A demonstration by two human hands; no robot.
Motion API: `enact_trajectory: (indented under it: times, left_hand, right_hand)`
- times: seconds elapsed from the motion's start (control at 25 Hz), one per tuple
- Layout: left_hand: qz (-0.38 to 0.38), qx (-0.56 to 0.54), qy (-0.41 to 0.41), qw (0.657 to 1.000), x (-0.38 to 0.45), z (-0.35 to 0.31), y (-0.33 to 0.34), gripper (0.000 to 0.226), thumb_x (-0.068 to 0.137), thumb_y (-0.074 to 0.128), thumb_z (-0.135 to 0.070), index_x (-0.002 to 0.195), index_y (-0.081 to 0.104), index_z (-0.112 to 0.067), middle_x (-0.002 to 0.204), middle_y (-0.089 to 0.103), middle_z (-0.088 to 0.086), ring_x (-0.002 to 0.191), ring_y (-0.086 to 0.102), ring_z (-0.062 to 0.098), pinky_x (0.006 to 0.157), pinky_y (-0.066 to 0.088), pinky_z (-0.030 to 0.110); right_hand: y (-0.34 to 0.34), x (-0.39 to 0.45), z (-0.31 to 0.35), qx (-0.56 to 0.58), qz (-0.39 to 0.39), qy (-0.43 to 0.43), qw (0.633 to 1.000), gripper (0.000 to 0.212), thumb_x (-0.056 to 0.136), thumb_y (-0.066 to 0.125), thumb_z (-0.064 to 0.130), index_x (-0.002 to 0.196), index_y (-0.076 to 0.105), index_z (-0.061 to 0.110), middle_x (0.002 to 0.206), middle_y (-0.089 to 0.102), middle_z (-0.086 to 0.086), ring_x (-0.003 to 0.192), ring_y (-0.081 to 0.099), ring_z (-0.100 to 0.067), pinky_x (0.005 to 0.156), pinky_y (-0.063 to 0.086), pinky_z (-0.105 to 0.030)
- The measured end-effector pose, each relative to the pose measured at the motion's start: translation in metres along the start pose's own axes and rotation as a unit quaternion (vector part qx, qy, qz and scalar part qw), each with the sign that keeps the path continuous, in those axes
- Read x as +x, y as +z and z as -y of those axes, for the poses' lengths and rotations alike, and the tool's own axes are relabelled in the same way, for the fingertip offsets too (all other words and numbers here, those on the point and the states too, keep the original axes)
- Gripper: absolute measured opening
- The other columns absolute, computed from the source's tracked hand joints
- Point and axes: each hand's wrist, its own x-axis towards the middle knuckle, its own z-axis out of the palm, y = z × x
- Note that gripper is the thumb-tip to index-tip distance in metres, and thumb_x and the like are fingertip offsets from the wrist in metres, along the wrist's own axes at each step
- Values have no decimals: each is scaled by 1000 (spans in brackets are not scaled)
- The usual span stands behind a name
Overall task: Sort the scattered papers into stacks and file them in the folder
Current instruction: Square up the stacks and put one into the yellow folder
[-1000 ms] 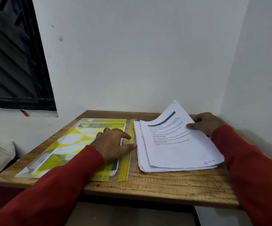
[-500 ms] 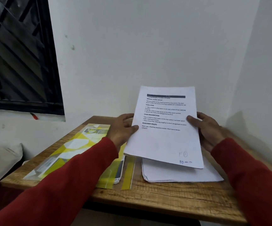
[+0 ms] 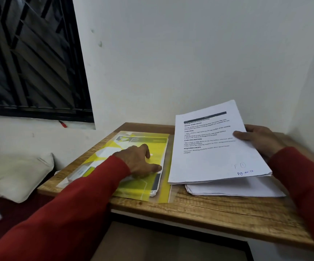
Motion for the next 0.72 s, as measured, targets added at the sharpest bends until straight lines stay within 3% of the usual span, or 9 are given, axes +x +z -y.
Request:
enact_trajectory:
  times: [0.16, 0.24, 0.32, 0.52, 0.72]
  left_hand:
    - [-4, -12, 24, 1000, 0, 4, 5, 73, 70, 55, -86, 126, 48, -40, 133, 42, -1, 109, 59, 22, 100, 47, 44]
    - [20, -45, 38, 998, -6, 6, 3, 79, 68, 57, -86, 132, 46, -41, 141, 37, -3, 109, 58, 21, 103, 45, 42]
    - [34, -47, 54, 997, -10, 5, 0, 82, 71, 61, -80, 139, 44, -38, 147, 35, -2, 121, 53, 21, 107, 42, 38]
    - [38, -74, 49, 995, -13, 10, 0, 72, 81, 65, -66, 142, 44, -35, 151, 41, -1, 135, 44, 20, 111, 36, 34]
    - [-39, -40, 54, 997, -13, 8, -1, 66, 82, 61, -50, 142, 37, -39, 136, 58, -2, 121, 56, 23, 101, 48, 40]
  right_hand:
    - [-1, 0, -2, -18, 15, 4, 1000, 22, 92, 61, 4, 114, 67, 4, 96, 76, -13, 72, 74, -26, 62, 62, -35]
    - [-2, 1, -2, -34, 19, 4, 999, 24, 92, 62, 6, 115, 67, 4, 99, 76, -14, 81, 73, -31, 69, 62, -38]
    - [0, 1, -2, -39, 23, 5, 999, 24, 92, 63, 6, 116, 68, 5, 102, 75, -15, 83, 73, -31, 72, 62, -39]
    - [3, -4, -2, -19, 29, 8, 999, 23, 92, 62, 6, 115, 67, 6, 101, 75, -15, 72, 74, -25, 65, 62, -37]
    - [5, -6, -3, -13, 34, 16, 999, 25, 93, 60, 5, 117, 66, 4, 101, 75, -15, 69, 74, -25, 60, 62, -35]
